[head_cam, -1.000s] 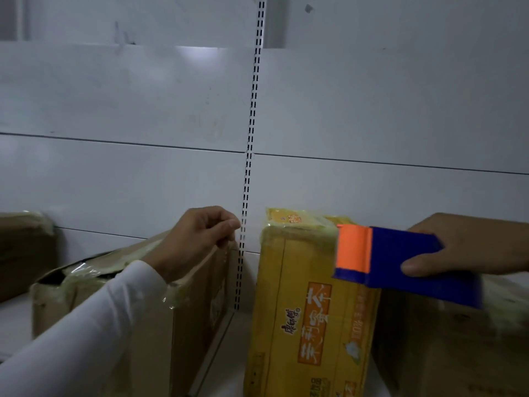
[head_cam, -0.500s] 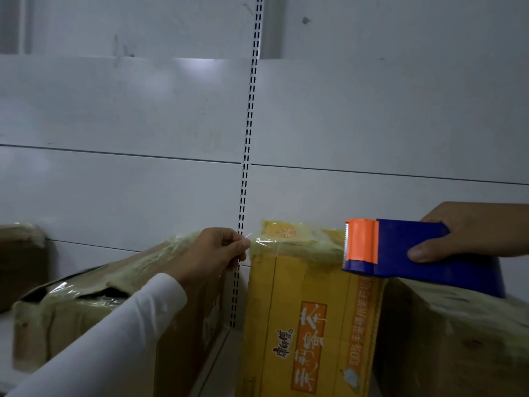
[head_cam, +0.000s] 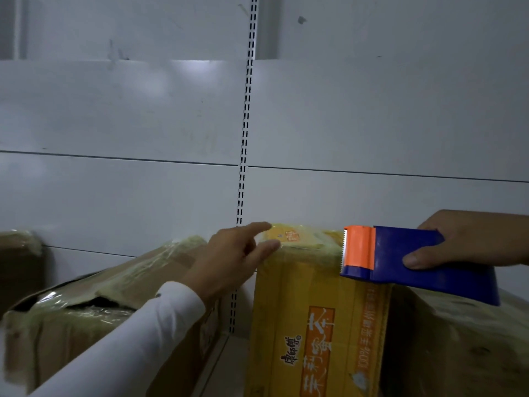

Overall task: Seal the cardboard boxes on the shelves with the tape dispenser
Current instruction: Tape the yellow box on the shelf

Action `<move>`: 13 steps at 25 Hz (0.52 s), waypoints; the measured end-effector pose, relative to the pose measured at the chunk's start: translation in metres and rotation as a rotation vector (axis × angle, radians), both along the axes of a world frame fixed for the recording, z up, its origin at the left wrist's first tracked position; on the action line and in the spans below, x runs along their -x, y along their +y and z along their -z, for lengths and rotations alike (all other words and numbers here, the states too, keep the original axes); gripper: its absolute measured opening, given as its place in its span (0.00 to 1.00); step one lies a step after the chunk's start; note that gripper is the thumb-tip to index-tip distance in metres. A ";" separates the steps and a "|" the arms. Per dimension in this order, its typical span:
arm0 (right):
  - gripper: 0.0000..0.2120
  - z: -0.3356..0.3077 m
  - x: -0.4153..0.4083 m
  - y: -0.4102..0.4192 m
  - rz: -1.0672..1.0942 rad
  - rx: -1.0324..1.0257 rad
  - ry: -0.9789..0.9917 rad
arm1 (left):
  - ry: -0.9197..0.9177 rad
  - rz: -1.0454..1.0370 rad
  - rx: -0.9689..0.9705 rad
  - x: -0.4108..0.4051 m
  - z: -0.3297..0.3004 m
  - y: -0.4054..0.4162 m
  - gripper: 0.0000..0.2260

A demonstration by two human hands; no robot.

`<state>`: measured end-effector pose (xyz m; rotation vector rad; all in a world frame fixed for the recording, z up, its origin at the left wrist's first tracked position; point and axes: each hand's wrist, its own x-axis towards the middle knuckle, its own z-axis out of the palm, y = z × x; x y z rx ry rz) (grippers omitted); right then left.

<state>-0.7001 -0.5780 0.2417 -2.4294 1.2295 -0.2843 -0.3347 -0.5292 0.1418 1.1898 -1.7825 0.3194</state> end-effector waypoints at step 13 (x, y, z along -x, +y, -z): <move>0.26 0.002 -0.026 0.032 -0.038 0.093 0.025 | -0.523 -0.343 -0.098 -0.014 -0.029 -0.014 0.30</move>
